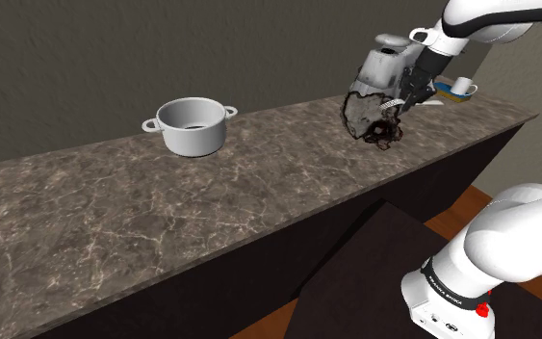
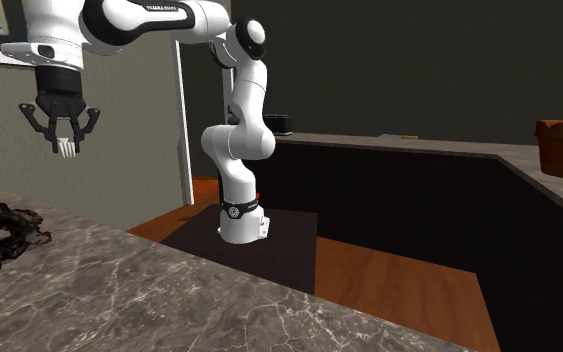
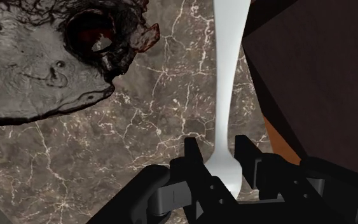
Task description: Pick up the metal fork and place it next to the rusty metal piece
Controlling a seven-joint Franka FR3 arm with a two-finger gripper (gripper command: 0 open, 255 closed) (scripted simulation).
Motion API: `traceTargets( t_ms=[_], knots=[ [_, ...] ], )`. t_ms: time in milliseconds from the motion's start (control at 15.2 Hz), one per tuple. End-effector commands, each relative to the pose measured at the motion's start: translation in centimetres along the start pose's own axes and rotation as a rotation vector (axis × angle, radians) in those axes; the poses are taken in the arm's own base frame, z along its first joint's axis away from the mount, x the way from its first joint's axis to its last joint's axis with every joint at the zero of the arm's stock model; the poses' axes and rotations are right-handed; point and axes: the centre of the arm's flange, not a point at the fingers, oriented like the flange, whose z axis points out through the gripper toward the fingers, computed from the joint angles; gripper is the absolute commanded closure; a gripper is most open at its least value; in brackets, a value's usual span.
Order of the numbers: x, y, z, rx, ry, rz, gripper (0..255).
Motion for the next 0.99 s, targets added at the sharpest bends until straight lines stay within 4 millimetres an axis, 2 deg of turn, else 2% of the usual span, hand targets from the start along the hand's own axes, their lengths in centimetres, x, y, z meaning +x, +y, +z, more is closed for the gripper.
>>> traceTargets(
  t_ms=[0, 924],
  knots=[
    [-0.2, -0.1, 1.0, 0.000, 0.000, 0.000, 255],
    [-1.1, -0.8, 8.3, 0.000, 0.000, 0.000, 255]
  ],
)
